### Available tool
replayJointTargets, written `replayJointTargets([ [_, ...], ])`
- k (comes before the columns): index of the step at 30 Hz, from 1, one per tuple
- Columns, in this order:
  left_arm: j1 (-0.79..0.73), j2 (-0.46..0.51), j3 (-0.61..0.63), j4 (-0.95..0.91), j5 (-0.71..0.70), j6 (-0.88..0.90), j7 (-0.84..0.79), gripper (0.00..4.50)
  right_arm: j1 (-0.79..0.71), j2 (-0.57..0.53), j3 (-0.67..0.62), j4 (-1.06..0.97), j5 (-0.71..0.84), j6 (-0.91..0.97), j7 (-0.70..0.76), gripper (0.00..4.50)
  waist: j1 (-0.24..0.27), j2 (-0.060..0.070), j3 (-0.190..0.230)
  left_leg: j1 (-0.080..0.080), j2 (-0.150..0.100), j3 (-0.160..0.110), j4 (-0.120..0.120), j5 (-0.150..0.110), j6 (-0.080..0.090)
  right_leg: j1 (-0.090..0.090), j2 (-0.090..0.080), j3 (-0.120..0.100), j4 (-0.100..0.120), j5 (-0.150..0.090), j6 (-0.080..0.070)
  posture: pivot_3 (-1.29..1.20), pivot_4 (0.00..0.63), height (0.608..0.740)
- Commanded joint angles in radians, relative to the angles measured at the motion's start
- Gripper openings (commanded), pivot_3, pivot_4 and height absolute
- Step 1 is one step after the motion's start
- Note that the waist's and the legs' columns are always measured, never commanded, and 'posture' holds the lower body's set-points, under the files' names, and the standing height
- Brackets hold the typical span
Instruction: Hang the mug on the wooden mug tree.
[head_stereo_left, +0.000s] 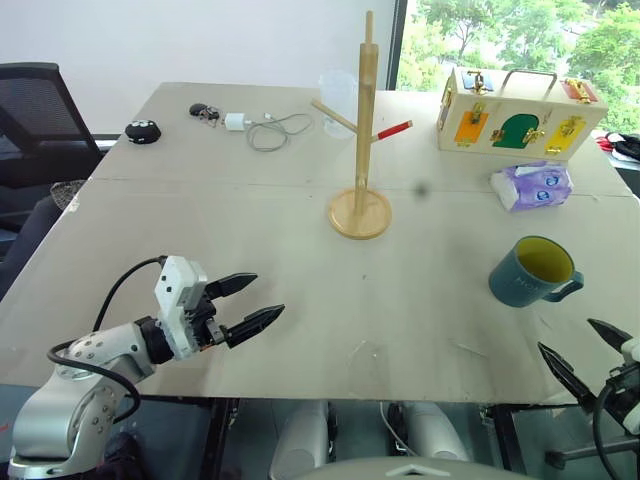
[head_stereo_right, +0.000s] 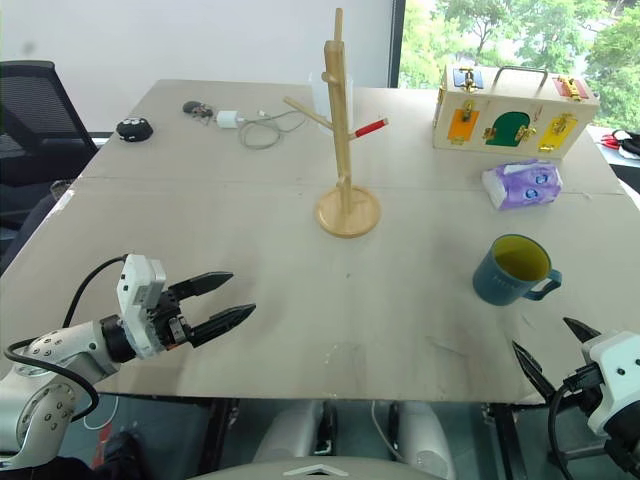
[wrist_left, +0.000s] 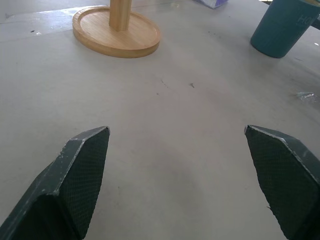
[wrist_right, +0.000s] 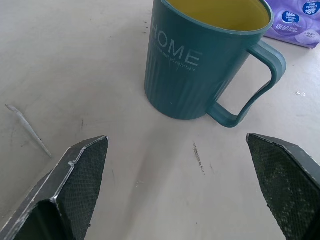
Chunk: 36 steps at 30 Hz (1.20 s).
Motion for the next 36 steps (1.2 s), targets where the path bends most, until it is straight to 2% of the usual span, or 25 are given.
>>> replayJointTargets([
  [1,-0.064,0.022,-0.018,-0.024,-0.051,0.016,-0.027,4.44,-0.01,-0.001,-0.028,-0.013,0.02,0.025,-0.027,4.5,0.0,0.0,0.0,0.0,0.0,0.0,0.0,0.0,0.0,0.0,0.0,0.0,0.0,0.0,0.0,0.0,0.15,0.74],
  [4,-0.159,0.062,-0.107,-0.074,-0.078,0.011,-0.131,4.44,-0.02,0.01,-0.031,-0.036,-0.057,0.102,-0.139,4.5,0.008,-0.001,0.0,0.0,-0.001,-0.002,0.001,0.0,0.0,0.0,-0.001,-0.002,0.0,0.0,0.0,0.0,0.15,0.74],
  [12,-0.257,0.083,-0.195,-0.121,-0.125,0.026,-0.183,4.44,-0.176,0.094,-0.005,-0.098,0.041,0.322,-0.331,4.5,-0.006,0.002,0.0,-0.001,-0.001,0.0,-0.002,0.0,0.0,-0.001,0.001,0.0,0.0,0.002,-0.004,0.0,0.15,0.74],
  [13,-0.262,0.086,-0.201,-0.121,-0.124,0.023,-0.188,4.5,-0.197,0.102,0.001,-0.1,0.049,0.337,-0.345,4.24,-0.004,0.003,0.0,-0.001,-0.001,0.0,-0.002,0.0,0.0,-0.001,0.002,0.0,0.0,0.002,-0.004,0.0,0.15,0.74],
  [15,-0.275,0.088,-0.21,-0.118,-0.128,0.024,-0.19,4.5,-0.229,0.109,0.022,-0.1,0.049,0.356,-0.361,3.71,-0.002,0.002,0.0,0.0,-0.001,0.0,-0.002,0.0,0.0,-0.001,0.006,0.0,0.0,0.002,-0.003,0.0,0.15,0.74],
  [23,-0.329,0.079,-0.231,-0.117,-0.145,0.039,-0.178,4.5,-0.289,0.128,0.06,-0.042,0.038,0.363,-0.391,3.71,-0.001,0.002,0.0,0.0,-0.002,0.001,-0.002,0.0,0.0,-0.001,0.007,0.0,0.0,0.0,-0.001,0.0,0.15,0.74],
  [36,-0.328,0.076,-0.228,-0.118,-0.142,0.033,-0.168,4.5,-0.412,0.138,0.083,0.005,0.028,0.38,-0.464,3.71,-0.002,0.002,0.0,0.0,-0.001,0.001,-0.002,0.0,0.0,-0.001,0.009,0.0,0.0,0.0,0.0,0.0,0.15,0.74],
])
